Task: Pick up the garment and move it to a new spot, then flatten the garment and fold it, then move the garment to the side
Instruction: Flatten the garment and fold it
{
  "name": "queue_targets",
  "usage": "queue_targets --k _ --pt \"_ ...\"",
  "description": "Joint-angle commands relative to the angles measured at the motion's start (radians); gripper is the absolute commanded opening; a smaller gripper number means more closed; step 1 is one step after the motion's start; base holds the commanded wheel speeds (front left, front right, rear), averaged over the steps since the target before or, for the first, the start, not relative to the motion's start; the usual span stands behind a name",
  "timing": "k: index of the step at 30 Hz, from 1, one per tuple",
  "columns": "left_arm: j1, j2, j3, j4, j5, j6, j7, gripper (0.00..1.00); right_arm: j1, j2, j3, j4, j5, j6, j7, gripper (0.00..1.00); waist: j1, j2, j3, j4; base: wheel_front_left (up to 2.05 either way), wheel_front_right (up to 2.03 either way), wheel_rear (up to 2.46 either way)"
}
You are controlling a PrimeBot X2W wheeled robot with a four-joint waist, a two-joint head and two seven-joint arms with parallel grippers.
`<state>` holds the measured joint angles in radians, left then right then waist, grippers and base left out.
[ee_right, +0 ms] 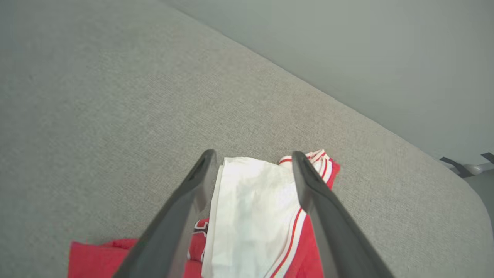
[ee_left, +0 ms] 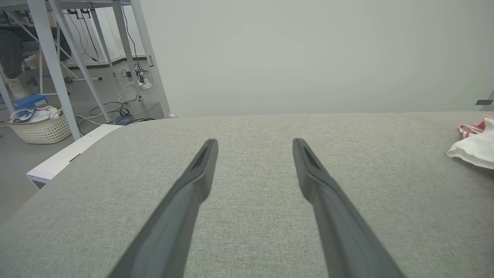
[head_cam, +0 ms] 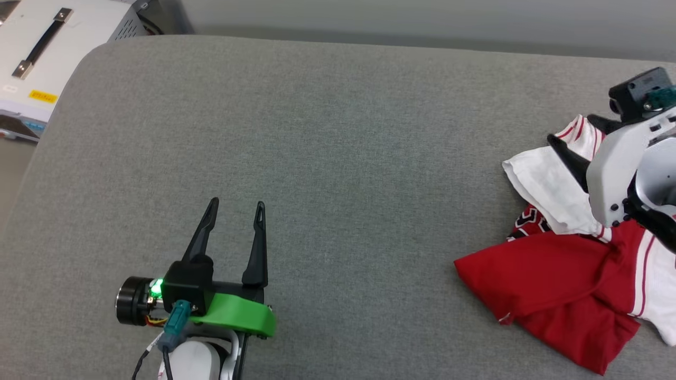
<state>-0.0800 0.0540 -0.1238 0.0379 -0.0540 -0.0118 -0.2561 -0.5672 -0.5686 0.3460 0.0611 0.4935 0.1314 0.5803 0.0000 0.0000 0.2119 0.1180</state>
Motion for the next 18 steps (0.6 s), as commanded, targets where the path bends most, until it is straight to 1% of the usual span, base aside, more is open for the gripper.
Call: queue_targets --k 1,3,5,7,9,13,18 --pt "-0.022 -0.003 -0.005 -0.004 -0.013 0.007 -0.006 1.00 -0.037 -0.020 0.032 0.024 0.037 -0.001 0.068 1.00 0.0000 0.0000 0.041 0.036 0.00 0.00 0.00" --pt "-0.031 -0.003 -0.015 -0.006 -0.022 0.012 -0.006 1.00 -0.071 -0.044 0.073 0.057 0.074 -0.001 0.156 1.00 0.0000 0.0000 0.059 0.050 0.00 0.00 0.00" --pt "-0.040 -0.003 -0.025 -0.008 -0.032 0.017 -0.006 1.00 -0.102 -0.054 0.106 0.091 0.105 -0.001 0.222 1.00 0.0000 0.0000 0.079 0.063 0.00 0.00 0.00" --pt "-0.051 -0.004 -0.035 -0.009 -0.041 0.023 -0.006 1.00 -0.132 -0.068 0.143 0.120 0.111 -0.001 0.265 1.00 0.0000 0.0000 0.098 0.077 0.00 0.00 0.00" --pt "-0.063 -0.004 -0.044 -0.010 -0.049 0.028 -0.006 1.00 -0.160 -0.078 0.179 0.150 0.104 -0.001 0.286 1.00 0.0000 0.0000 0.118 0.090 0.00 0.00 0.00" --pt "-0.085 -0.004 -0.065 -0.011 -0.066 0.038 -0.006 1.00 -0.199 -0.076 0.231 0.224 0.097 -0.001 0.291 1.00 0.0000 0.0000 0.154 0.118 0.00 0.00 0.00" --pt "-0.096 -0.004 -0.079 -0.013 -0.079 0.051 -0.006 1.00 -0.195 -0.071 0.293 0.346 0.099 -0.001 0.288 1.00 0.0000 0.0000 0.182 0.137 0.00 0.00 0.00"
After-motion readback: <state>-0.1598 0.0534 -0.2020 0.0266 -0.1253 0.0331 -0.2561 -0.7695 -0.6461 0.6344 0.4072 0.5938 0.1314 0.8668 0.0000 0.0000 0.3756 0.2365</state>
